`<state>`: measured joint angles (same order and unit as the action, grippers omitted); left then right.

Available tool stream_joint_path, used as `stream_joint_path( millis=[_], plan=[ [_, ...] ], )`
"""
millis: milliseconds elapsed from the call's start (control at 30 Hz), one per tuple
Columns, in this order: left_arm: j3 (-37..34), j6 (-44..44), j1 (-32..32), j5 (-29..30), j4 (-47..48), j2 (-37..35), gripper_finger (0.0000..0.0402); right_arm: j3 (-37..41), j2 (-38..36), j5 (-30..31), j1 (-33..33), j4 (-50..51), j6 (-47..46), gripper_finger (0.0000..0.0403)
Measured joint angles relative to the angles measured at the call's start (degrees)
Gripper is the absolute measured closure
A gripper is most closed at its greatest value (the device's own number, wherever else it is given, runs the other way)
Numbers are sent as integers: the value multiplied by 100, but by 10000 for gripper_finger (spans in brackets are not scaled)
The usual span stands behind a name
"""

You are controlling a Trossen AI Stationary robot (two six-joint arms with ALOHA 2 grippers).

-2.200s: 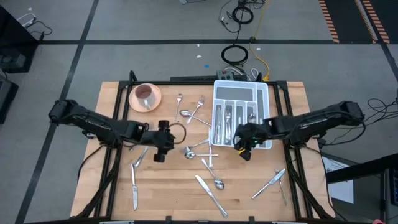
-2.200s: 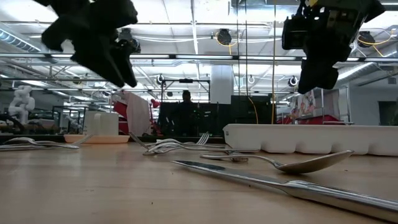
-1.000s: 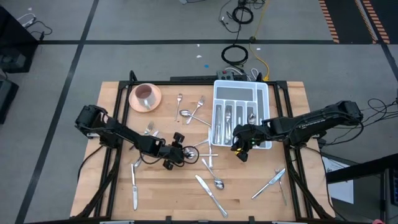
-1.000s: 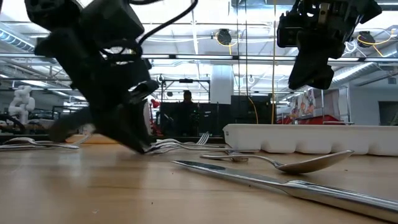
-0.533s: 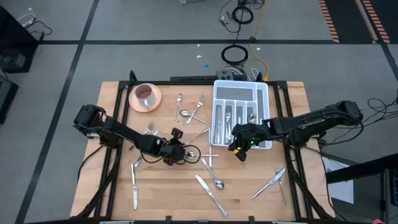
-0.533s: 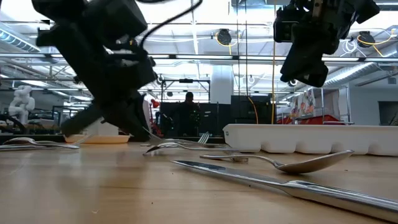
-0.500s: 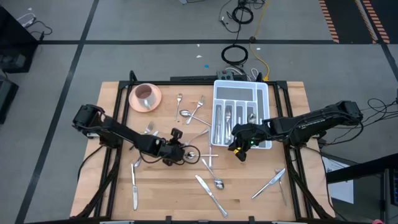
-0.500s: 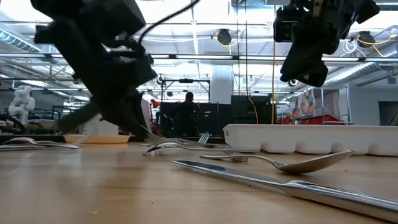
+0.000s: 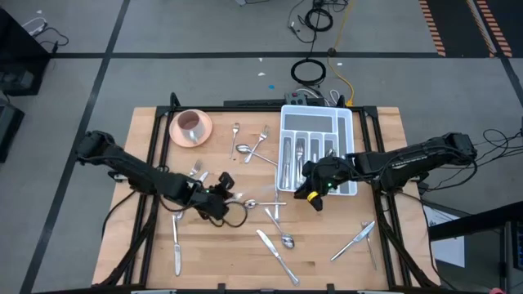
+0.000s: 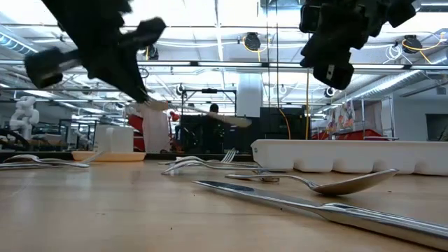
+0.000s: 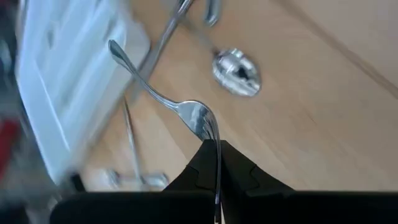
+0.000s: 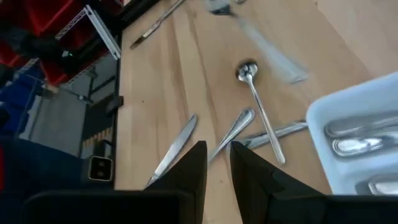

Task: Sort silverware
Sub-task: Put the silver fork into the white silverware tray

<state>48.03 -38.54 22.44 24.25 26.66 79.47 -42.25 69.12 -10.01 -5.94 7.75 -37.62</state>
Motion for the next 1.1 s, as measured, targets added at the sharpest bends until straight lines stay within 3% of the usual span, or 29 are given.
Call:
stream_joint_path(
  millis=[167, 433, 667, 867, 1100],
  plan=[
    [7, -2142, 103, -437, -126, -171, 400, -394, 5, -918, 371, -19, -344, 339],
    [2, -4633, 5, -511, -1210, -151, 400, -1464, 546, -2143, 891, 541, -250, 339],
    [4, -5215, -120, -297, -1782, -147, 400, -2301, 1761, -3019, 924, 1444, 413, 303],
    [4, -5460, -118, -261, -1927, -146, 400, -2810, 2476, -3559, 999, 1418, 691, 262],
    [4, -5526, -116, -262, -2357, -145, 400, -3234, 2962, -3701, 1202, 1363, 1223, 264]
  ],
)
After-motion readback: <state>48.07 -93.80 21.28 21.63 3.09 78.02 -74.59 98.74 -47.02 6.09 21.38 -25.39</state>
